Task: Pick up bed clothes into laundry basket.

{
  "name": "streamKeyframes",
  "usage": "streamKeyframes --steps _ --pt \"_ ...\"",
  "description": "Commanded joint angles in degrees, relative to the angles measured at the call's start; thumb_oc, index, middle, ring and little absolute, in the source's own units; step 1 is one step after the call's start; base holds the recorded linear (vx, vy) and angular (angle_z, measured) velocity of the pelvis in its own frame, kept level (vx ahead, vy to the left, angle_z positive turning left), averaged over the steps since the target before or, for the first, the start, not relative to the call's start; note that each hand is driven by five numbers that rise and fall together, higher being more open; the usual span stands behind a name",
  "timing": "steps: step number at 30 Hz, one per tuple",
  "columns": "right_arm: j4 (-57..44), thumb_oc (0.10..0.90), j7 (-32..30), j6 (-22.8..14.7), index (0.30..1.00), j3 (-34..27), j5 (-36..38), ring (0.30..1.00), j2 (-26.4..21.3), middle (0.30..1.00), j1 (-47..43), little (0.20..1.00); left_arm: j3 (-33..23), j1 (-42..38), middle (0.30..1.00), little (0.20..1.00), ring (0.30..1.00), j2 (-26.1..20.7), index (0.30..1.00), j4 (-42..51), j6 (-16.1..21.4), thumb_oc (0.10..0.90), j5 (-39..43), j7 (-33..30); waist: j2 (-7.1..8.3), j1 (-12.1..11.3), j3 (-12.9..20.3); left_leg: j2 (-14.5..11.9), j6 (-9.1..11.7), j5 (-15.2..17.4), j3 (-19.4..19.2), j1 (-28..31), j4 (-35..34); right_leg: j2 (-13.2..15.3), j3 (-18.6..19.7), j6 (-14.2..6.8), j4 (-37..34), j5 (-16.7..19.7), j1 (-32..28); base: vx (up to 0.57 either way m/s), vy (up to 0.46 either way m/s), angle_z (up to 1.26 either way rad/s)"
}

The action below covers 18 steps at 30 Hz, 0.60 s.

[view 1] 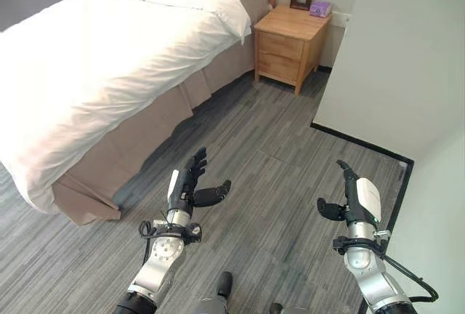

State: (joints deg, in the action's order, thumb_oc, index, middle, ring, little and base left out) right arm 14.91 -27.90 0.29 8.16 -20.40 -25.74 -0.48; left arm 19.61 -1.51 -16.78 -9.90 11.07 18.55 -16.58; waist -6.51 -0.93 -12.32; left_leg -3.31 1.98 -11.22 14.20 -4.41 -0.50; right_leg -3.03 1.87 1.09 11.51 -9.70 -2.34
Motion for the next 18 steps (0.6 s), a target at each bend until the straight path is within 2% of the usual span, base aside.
streamKeyframes --steps 1,2,3,4,5,6,7,8,10,11,12,14,17,18 --pt "-7.40 0.800 -2.10 -5.23 0.900 0.16 -0.58 0.900 -1.84 0.900 -6.60 0.900 -2.35 -3.42 0.900 0.900 0.900 -2.02 0.900 6.48 6.65 0.800 0.60 -0.25 1.83 -2.06 2.84 -2.80 4.32 2.28 -3.13 -2.24 -2.73 5.14 -2.50 -4.72 -8.26 -0.99 -5.94 -0.29 -0.169 0.26" --pt "-7.06 0.800 -2.27 -5.27 0.900 0.67 -0.42 0.900 -1.79 0.900 -7.70 0.900 -2.72 -3.04 0.900 0.900 0.900 -1.90 0.900 6.45 6.59 0.800 0.68 -0.21 1.92 -1.66 2.55 -3.68 3.93 2.34 -6.95 -2.57 -3.28 5.32 -3.68 -4.53 -8.52 -0.99 -5.92 -0.32 -0.165 0.68" --pt "-6.73 0.800 -2.61 -5.45 0.900 1.37 0.16 0.900 -1.22 0.900 -8.80 0.900 -4.06 -2.70 0.900 0.900 0.900 -2.16 0.900 5.88 6.44 0.800 0.53 -0.39 2.94 -0.40 2.26 -6.17 3.02 3.34 -18.43 -2.49 -2.80 6.22 -6.54 -4.34 -9.28 -0.97 -6.49 -0.26 -0.146 0.75" --pt "-6.95 0.800 -2.47 -5.55 0.900 1.73 0.45 0.900 -0.92 0.900 -9.02 0.900 -5.09 -2.33 0.900 0.900 0.900 -2.65 0.900 6.00 6.57 0.800 0.49 -0.56 3.33 0.02 2.13 -7.29 3.06 3.55 -22.57 -2.27 -1.55 6.53 -7.57 -4.29 -9.28 -0.65 -6.34 -0.17 -0.105 0.99" --pt "-6.93 0.800 -2.47 -5.55 0.900 1.82 0.46 0.900 -0.87 0.900 -9.08 0.900 -5.20 -2.25 0.900 0.900 0.900 -2.71 0.900 6.07 6.54 0.800 0.50 -0.54 3.42 0.00 2.10 -7.31 3.09 3.70 -22.68 -2.26 -1.37 6.56 -7.47 -4.29 -9.27 -0.69 -6.37 -0.13 -0.078 0.65" --pt "-7.39 0.800 -2.02 -5.88 0.900 2.31 1.06 0.900 -0.75 0.900 -9.29 0.900 -6.86 -1.29 0.900 0.900 0.900 -3.39 0.900 6.39 6.85 0.800 0.88 -0.61 3.91 0.73 1.96 -8.59 3.22 4.83 -26.25 -0.87 0.20 7.17 -8.63 -4.28 -8.78 -0.32 -5.87 -0.16 -0.159 0.76" --pt "-9.83 0.800 4.26 -7.35 0.900 -6.70 12.19 0.900 -8.38 0.900 -8.93 0.900 -11.84 3.02 0.900 0.900 0.900 -5.24 0.900 7.02 6.97 0.800 2.92 1.12 5.75 1.96 2.71 -9.38 3.48 7.32 -27.29 1.39 4.53 7.87 -9.73 -4.24 -8.98 0.62 -5.04 -0.21 -0.206 0.61" --pt "-13.81 0.800 2.58 -9.72 0.900 -6.86 10.28 0.900 -6.69 0.900 -3.05 0.900 -14.65 5.38 0.900 0.900 0.900 -4.35 0.900 8.24 8.30 0.800 4.37 1.62 6.14 3.00 2.67 -9.32 3.49 9.25 -27.80 3.00 6.56 8.30 -9.94 -4.21 -9.01 1.11 -4.43 -0.21 -0.207 0.63" --pt "-16.50 0.800 5.77 -9.44 0.900 -4.92 8.84 0.900 -4.56 0.900 -1.50 0.900 -18.15 9.07 0.900 0.900 0.900 -3.57 0.900 7.33 7.55 0.800 3.97 0.88 6.53 4.53 3.26 -9.89 3.52 11.56 -29.02 5.86 12.06 8.98 -10.42 -3.82 -8.63 1.75 -2.42 -0.15 -0.089 0.43" --pt "-16.53 0.800 5.78 -9.41 0.900 -4.84 8.83 0.900 -4.54 0.900 -1.51 0.900 -18.25 9.17 0.900 0.900 0.900 -3.57 0.900 7.41 7.51 0.800 3.97 0.90 6.52 4.61 3.40 -9.93 3.50 11.43 -29.00 5.65 12.09 8.93 -10.43 -3.77 -8.66 1.90 -2.24 -0.12 -0.093 0.19" --pt "-15.92 0.800 6.61 -10.66 0.900 -3.39 8.62 0.900 -3.30 0.900 -2.47 0.900 -20.33 10.57 0.900 0.900 0.900 -2.80 0.900 5.00 7.13 0.800 4.76 1.06 6.95 5.49 4.21 -11.32 3.88 12.00 -30.78 9.15 16.10 9.15 -12.42 -3.17 -8.30 1.98 -1.14 -0.07 -0.074 0.18" --pt "-15.90 0.800 6.91 -10.62 0.900 -3.04 8.98 0.900 -2.75 0.900 -3.01 0.900 -21.04 10.82 0.900 0.900 0.900 -2.86 0.900 3.12 7.05 0.800 4.46 1.02 7.19 6.05 4.71 -11.74 4.11 12.19 -31.61 10.98 17.01 9.12 -13.54 -2.90 -7.98 1.96 -0.58 -0.07 -0.066 0.36" --pt "-16.76 0.800 7.59 -10.74 0.900 -3.54 9.42 0.900 -2.35 0.900 -3.32 0.900 -21.83 10.31 0.900 0.900 0.900 -3.67 0.900 1.68 6.61 0.800 3.30 1.16 7.64 7.27 5.56 -11.33 4.79 13.51 -34.16 14.58 17.21 9.61 -18.53 -2.30 -6.91 1.93 0.95 -0.10 -0.005 0.50" --pt "-16.63 0.800 7.74 -10.28 0.900 -4.18 9.02 0.900 -2.42 0.900 -3.30 0.900 -21.16 9.67 0.900 0.900 0.900 -4.07 0.900 1.16 6.15 0.800 3.08 1.63 7.56 8.27 5.83 -11.16 5.11 16.38 -36.66 15.91 16.18 9.84 -21.47 -2.44 -6.13 0.74 0.98 -0.10 0.090 0.94"
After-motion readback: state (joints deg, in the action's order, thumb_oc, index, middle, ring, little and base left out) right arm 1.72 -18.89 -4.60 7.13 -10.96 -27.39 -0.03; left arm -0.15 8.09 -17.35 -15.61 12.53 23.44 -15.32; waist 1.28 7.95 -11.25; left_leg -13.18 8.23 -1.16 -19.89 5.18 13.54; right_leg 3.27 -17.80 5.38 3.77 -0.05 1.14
